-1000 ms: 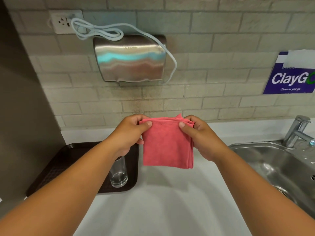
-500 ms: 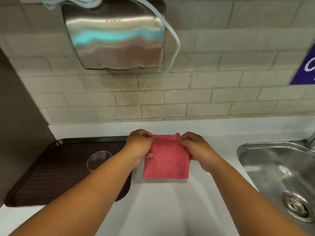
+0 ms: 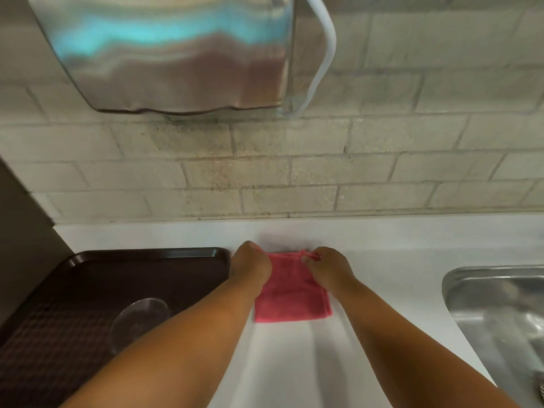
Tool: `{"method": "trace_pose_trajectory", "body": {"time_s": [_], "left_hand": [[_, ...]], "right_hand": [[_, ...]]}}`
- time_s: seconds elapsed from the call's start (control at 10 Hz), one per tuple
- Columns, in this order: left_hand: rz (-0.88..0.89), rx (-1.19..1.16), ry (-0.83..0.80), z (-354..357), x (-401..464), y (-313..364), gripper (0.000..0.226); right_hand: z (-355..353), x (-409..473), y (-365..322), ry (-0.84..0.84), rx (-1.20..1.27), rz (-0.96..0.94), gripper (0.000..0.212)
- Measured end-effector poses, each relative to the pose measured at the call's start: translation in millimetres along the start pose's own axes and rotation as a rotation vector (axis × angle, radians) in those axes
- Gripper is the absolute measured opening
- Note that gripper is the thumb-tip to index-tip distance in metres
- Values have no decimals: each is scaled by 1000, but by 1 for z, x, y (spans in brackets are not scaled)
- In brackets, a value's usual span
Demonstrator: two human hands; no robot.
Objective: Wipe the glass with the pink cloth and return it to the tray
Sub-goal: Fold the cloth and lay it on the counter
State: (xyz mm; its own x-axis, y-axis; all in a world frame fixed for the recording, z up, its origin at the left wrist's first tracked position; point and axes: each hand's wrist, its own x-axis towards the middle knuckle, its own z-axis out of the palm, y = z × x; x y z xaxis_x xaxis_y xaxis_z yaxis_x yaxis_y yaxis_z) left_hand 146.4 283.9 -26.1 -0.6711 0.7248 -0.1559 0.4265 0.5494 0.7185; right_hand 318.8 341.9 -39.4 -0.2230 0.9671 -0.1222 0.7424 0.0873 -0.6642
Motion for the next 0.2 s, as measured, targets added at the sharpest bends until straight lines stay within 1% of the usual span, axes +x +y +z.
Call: {"method": "trace_pose_trajectory", "body": {"time_s": [0.1, 0.2], "left_hand": [[34, 49, 15, 9, 15, -6, 14], [63, 40, 25, 11, 18, -8, 14]], "right_hand": [[6, 7, 2, 26, -21, -18, 26], [9, 5, -1, 96, -15, -9, 29]]}}
